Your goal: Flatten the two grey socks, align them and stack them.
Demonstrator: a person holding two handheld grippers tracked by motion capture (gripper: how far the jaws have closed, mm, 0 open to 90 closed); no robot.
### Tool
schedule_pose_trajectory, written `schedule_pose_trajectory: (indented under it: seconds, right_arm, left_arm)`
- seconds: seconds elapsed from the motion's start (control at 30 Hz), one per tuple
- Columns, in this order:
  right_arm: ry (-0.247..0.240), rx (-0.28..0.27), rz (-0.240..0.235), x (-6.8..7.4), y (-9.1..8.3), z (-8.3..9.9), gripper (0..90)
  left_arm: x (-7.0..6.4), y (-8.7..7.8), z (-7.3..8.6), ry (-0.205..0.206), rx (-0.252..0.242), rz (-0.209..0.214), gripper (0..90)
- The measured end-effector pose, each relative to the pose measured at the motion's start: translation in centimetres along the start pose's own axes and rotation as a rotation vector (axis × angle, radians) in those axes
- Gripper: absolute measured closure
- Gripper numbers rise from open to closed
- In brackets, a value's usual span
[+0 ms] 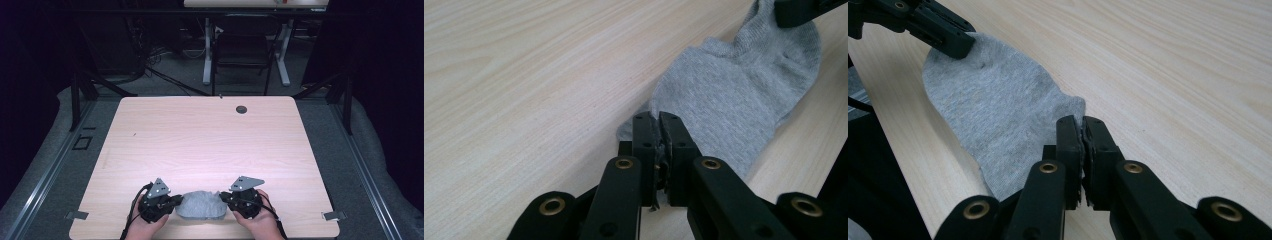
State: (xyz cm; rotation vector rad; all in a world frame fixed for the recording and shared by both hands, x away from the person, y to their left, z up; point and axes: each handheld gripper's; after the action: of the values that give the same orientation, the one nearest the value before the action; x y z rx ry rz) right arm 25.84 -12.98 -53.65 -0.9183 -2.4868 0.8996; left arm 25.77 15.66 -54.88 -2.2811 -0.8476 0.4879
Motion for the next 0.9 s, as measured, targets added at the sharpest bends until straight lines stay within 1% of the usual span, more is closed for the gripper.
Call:
schedule_pose_trajectory:
  seconds: [0.07,0.13,0.23,0.27,0.33,0.37,0.4,0.43,0.53,0.57,0.6,0.63,0.7,0.77,0.83,0.87,0.9]
  right_arm:
    - [-0.006,0.009,0.001,0.0,0.0,0.1,86.4]
    - [0.000,0.007,0.001,0.0,0.1,0.2,86.4]
    - [-0.006,0.016,0.000,-0.1,0.1,0.3,86.5]
    - [0.003,0.016,0.001,-0.1,0.2,0.4,86.4]
    - [-0.004,0.025,0.002,-0.2,0.3,0.6,86.4]
    - [0.005,0.026,0.000,-0.2,0.4,0.7,86.4]
    - [0.002,0.029,0.001,-0.2,0.4,0.7,86.3]
    - [0.002,0.031,0.001,-0.2,0.4,0.8,86.3]
    - [0.000,0.042,0.002,-0.3,0.5,0.9,86.3]
    - [0.007,0.033,0.001,-0.3,0.6,0.9,86.3]
    - [0.005,0.039,0.000,-0.3,0.7,1.0,86.2]
    - [0.008,0.044,0.004,-0.3,0.8,1.0,86.2]
    - [0.004,0.049,0.002,-0.3,0.9,1.2,86.0]
    - [0.014,0.052,0.005,-0.4,1.0,1.3,85.8]
    - [0.013,0.059,0.006,-0.4,1.1,1.4,85.6]
    - [0.013,0.060,0.003,-0.5,1.2,1.5,85.5]
    - [0.016,0.062,0.001,-0.5,1.3,1.6,85.4]
  left_arm:
    - [-0.1,0.2,0.1,-0.004,0.004,0.000,86.5]
    - [-0.1,0.4,0.1,-0.002,0.005,-0.003,86.5]
    - [0.0,0.6,0.3,-0.002,0.018,0.000,86.4]
    - [0.0,0.6,0.3,0.002,0.021,-0.002,86.3]
    - [0.0,0.8,0.4,-0.002,0.022,-0.007,86.1]
    - [0.0,0.9,0.5,-0.006,0.019,-0.007,86.1]
    - [0.1,0.9,0.5,-0.001,0.026,-0.003,85.9]
    - [0.0,1.0,0.5,-0.005,0.025,-0.003,85.8]
    - [0.0,1.1,0.6,0.000,0.032,-0.004,85.6]
    - [0.0,1.2,0.6,-0.002,0.032,-0.004,85.5]
    - [0.0,1.3,0.6,-0.003,0.033,-0.005,85.2]
    - [0.1,1.3,0.6,0.006,0.036,-0.004,85.1]
    - [0.1,1.4,0.6,0.008,0.038,-0.006,84.9]
    - [0.1,1.5,0.7,-0.002,0.032,-0.006,84.7]
    - [0.2,1.6,0.7,0.001,0.038,-0.003,84.1]
    - [0.2,1.7,0.8,-0.005,0.035,-0.005,83.9]
    - [0.2,1.7,0.8,0.000,0.040,-0.002,83.8]
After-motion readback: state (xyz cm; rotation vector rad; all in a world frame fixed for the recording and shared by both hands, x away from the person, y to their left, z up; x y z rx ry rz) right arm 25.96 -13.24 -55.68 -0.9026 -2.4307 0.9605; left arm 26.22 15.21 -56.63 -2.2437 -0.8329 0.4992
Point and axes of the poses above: each handheld gripper's, and its own axes: y roughly forward along the jaws, z roughly out of its underside, x roughly to its left
